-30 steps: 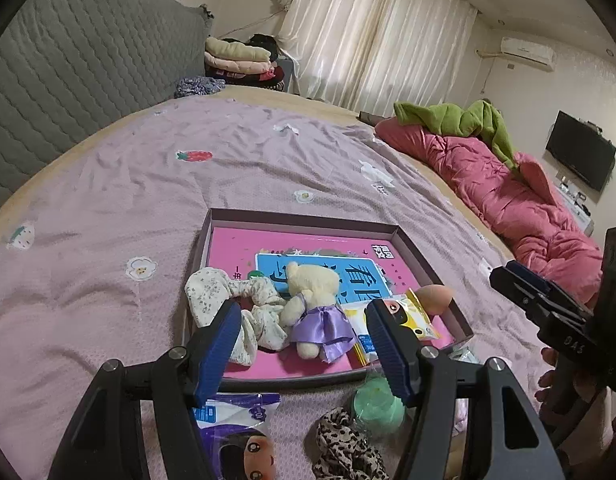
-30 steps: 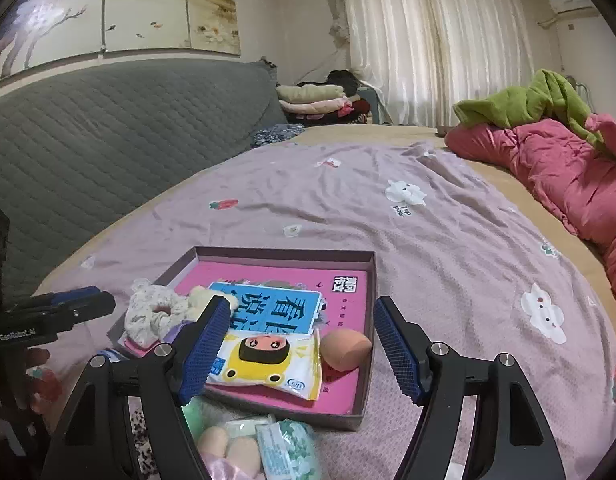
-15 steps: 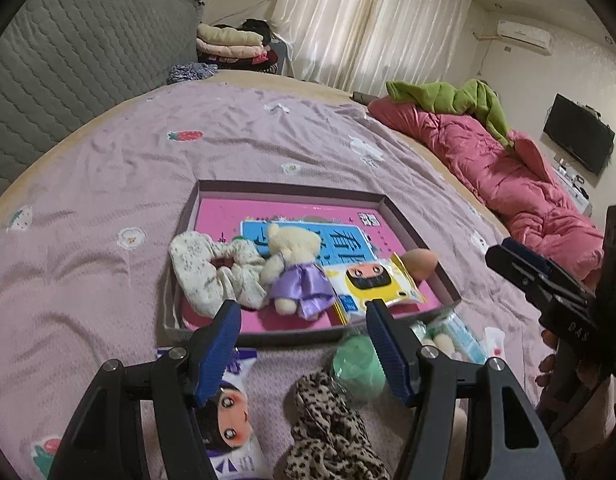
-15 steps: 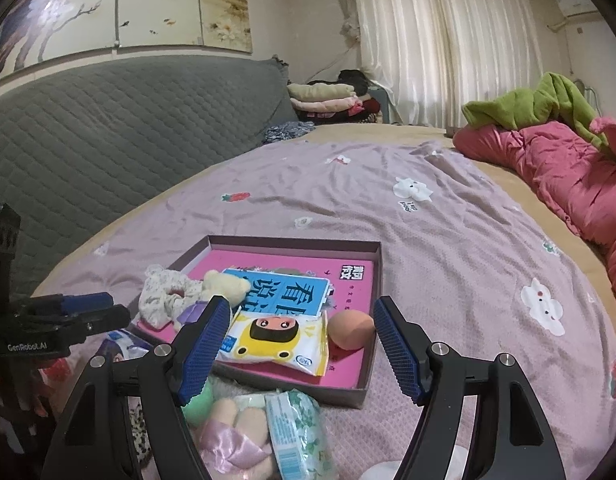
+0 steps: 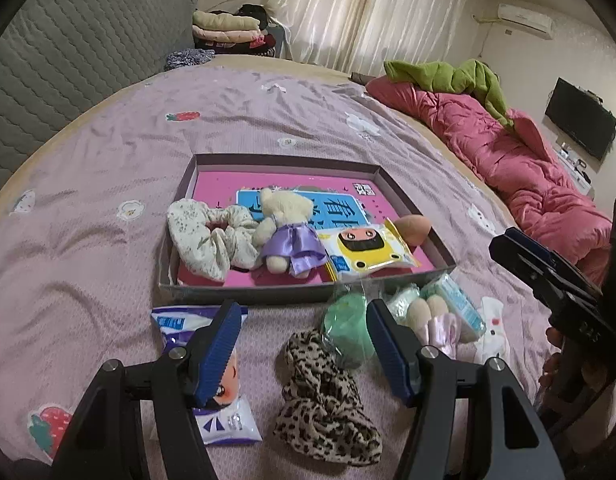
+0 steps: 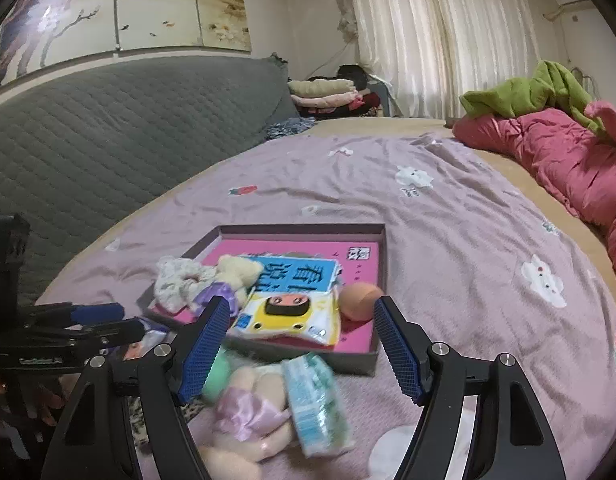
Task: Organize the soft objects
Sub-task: 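Open both tools and withdraw them from the box toward the remaining items, then grasp the leopard-print scrunchie with the left tool while the right tool grasps the pink-hatted bunny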
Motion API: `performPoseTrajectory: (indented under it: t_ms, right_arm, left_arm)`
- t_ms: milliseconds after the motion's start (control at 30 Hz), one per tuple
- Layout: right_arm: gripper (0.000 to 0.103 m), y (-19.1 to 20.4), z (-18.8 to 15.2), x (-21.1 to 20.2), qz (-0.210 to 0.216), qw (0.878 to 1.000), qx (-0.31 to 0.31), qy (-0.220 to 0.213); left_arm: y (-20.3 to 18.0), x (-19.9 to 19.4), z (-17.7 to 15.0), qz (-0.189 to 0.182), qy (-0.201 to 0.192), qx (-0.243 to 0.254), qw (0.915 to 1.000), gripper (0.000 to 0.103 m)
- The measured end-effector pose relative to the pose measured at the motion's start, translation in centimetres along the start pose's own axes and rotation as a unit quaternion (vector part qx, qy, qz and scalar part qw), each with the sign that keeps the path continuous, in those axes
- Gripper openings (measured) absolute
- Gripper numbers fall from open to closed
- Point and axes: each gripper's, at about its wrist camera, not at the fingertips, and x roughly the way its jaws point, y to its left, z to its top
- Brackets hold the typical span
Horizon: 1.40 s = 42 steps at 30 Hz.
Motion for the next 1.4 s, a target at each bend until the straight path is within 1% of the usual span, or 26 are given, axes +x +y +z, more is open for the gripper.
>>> performPoseTrajectory:
  t_ms: [67,433,667,900,1300,1400]
  right_arm:
    - [0.076,0.4,-0.3,-0.3,0.0,1.0,-0.006,0.002]
    - [0.076,2.0,-1.6,-1.8,-0.025,0.999,-0.044,0.008]
    - [0.076,2.1,-2.3,-2.1,-0.036,0.998,-0.042,0.021]
    - [0.076,2.5,-3.3,-2.7,-0.03,0.999,-0.029,0.035]
    - [0.076,4.2,-5.0,-2.6,-0.012,0.998,-0.006,0.068]
    - [0.076,4.6,-5.4,-2.5,-0.012,0.997,-0.006,0.078]
  left_arm:
    - [-0.2,-0.2,-0.2,0.001,0.002,0.003,1.0,0.065]
    - [-1.0,-1.2,-1.3,-0.002,0.016,0.011,0.9998,0.065]
    - [-1.6,-1.3,-2.3,-0.012,0.028,0.015,0.9994,0.065]
    - [-1.7,-1.4,-2.7,-0.016,0.033,0.016,0.9992,0.065]
    - [-2.1,-0.3,-3.8,-0.011,0.07,0.031,0.997,0.065]
    - [-2.1,-0.1,-4.1,-0.011,0.078,0.034,0.9963,0.065]
